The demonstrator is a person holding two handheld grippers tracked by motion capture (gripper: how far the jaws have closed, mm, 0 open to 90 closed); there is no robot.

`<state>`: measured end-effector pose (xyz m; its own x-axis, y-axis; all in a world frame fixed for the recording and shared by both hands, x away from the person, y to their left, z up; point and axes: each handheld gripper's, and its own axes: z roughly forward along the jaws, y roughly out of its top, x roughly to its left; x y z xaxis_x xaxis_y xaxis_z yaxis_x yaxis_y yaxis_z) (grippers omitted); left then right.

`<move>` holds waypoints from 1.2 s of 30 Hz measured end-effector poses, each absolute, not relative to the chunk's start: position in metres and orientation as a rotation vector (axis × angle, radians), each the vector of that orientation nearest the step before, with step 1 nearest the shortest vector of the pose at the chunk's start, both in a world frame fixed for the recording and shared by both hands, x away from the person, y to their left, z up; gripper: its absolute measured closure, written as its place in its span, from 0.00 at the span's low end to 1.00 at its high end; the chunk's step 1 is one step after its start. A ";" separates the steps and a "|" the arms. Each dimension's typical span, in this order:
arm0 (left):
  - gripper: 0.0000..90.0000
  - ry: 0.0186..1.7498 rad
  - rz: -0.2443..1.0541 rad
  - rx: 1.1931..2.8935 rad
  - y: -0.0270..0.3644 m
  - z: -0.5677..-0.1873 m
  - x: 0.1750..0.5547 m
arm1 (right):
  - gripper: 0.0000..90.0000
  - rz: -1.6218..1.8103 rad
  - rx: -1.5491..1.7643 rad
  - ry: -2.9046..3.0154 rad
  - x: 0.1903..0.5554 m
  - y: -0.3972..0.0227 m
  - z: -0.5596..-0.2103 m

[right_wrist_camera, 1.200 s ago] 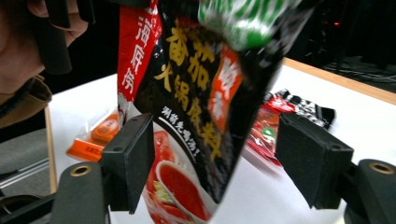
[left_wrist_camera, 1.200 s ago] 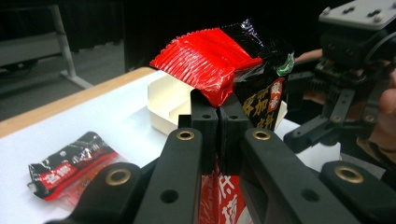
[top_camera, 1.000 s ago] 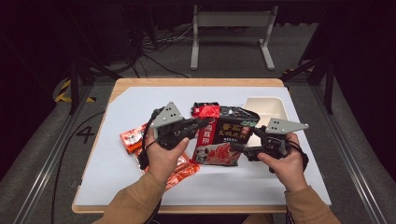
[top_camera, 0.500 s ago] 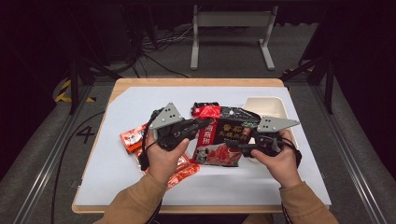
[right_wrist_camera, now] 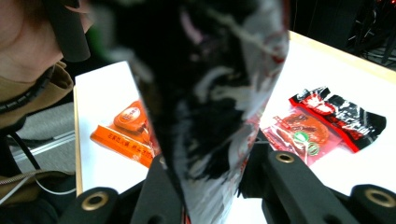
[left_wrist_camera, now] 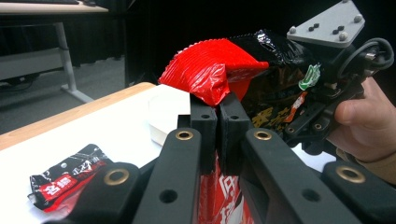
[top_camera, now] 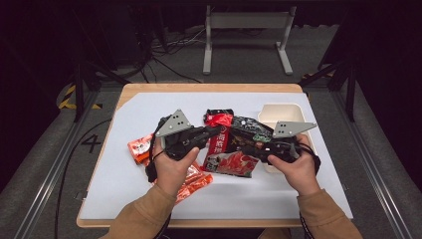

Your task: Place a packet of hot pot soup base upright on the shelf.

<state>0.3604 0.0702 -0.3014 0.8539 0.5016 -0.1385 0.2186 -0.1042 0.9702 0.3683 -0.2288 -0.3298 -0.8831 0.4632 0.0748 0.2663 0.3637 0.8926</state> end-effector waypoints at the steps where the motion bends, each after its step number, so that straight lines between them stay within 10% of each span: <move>1: 0.95 0.568 0.259 1.684 0.070 -0.301 0.360 | 0.87 1.535 0.647 2.435 0.370 -0.229 -0.328; 15: 0.54 0.590 0.286 1.754 0.093 -0.307 0.370 | 0.92 1.514 0.629 2.402 0.382 -0.241 -0.315; 36: 0.48 0.777 0.296 1.847 0.159 -0.356 0.369 | 0.92 1.487 0.621 2.325 0.406 -0.270 -0.283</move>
